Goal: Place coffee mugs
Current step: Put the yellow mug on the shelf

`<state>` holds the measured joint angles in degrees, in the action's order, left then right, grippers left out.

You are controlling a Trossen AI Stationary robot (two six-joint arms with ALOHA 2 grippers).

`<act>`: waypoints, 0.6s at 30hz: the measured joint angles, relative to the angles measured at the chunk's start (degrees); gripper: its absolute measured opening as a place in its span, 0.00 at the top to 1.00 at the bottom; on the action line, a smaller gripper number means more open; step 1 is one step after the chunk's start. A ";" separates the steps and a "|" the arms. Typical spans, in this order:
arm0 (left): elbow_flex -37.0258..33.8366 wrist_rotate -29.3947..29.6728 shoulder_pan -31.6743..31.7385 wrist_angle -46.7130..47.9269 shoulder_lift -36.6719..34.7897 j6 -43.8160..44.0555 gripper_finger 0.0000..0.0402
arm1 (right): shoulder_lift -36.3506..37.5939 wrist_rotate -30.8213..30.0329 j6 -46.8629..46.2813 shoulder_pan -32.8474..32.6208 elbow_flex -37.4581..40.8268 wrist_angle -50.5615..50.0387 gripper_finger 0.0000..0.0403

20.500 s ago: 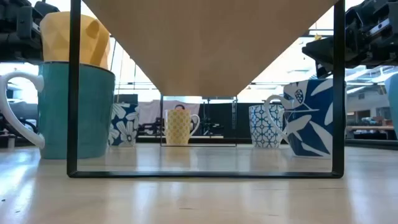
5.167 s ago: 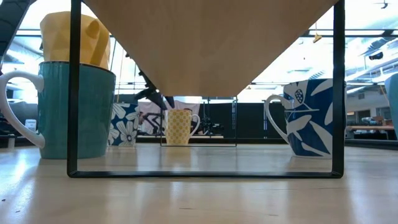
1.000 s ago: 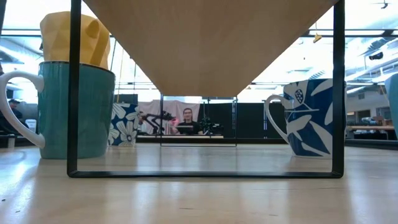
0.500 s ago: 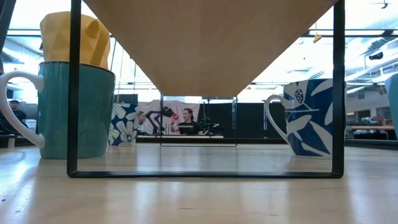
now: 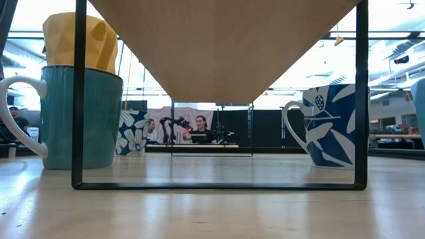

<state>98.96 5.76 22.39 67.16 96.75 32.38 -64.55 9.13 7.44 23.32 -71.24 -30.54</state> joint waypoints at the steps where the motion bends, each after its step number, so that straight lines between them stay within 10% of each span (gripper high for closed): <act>1: 0.00 0.00 0.00 0.02 0.00 0.00 0.90 | 0.00 0.00 0.01 -0.01 0.00 -0.01 0.39; 18: 0.00 -0.17 0.00 -0.28 0.02 -0.06 0.86 | 0.00 0.00 0.01 0.00 0.00 0.00 0.39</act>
<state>98.96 5.58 22.39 66.88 96.77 32.32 -64.55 9.13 7.44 23.32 -71.24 -30.53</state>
